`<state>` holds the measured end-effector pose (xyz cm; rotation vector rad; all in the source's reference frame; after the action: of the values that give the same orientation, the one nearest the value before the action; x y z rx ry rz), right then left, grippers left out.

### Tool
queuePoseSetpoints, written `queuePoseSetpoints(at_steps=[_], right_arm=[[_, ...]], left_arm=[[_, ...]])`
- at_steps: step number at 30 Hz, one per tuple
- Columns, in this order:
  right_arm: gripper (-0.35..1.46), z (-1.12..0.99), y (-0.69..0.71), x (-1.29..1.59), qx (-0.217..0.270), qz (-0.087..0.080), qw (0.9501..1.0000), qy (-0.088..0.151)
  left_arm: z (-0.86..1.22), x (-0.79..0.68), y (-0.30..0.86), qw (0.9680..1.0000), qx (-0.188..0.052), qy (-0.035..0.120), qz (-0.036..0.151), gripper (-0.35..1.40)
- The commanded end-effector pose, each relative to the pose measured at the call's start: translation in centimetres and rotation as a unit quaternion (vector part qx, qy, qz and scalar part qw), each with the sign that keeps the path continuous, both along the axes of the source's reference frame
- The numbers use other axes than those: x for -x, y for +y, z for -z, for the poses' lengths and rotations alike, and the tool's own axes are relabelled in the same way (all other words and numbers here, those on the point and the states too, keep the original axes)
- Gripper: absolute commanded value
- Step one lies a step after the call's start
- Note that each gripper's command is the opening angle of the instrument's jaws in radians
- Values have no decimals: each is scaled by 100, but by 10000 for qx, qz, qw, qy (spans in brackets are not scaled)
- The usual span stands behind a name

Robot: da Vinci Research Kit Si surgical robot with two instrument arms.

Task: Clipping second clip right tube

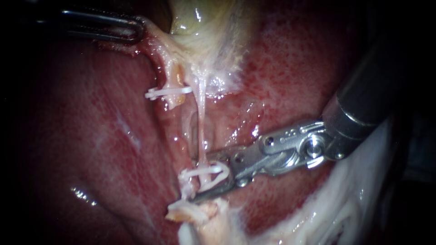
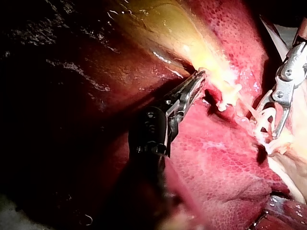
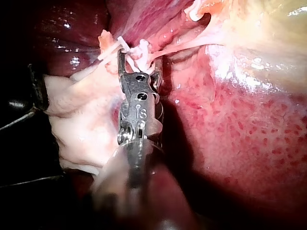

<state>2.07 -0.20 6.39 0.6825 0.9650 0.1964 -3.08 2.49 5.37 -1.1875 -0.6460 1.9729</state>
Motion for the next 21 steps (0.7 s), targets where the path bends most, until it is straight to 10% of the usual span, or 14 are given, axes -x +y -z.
queuePoseSetpoints(at_steps=[1,14,21], right_arm=[[46,1,1,2,-8,-14,10000,24],[50,5,31,31,-692,-476,9956,409],[50,-5,34,25,-1443,-700,9849,647]], left_arm=[[1,0,0,10000,0,-2,-2,-35],[2,-3,0,10000,2,3,4,-35],[2,-3,0,10000,2,3,5,-35]])
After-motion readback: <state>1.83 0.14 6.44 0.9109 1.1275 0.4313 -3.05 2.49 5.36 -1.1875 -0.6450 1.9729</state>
